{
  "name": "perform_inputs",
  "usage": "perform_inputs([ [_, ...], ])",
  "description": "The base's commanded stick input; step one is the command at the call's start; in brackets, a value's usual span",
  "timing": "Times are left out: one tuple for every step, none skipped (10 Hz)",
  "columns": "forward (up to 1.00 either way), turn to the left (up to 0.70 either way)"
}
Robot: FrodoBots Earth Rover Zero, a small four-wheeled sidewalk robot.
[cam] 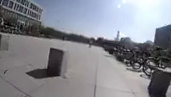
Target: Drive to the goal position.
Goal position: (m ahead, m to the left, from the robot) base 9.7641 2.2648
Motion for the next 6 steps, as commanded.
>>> perform_inputs([
  [0.70, 0.00],
  [0.70, 0.00],
  [0.70, 0.00],
  [0.70, 0.00],
  [0.70, 0.00],
  [0.70, 0.00],
])
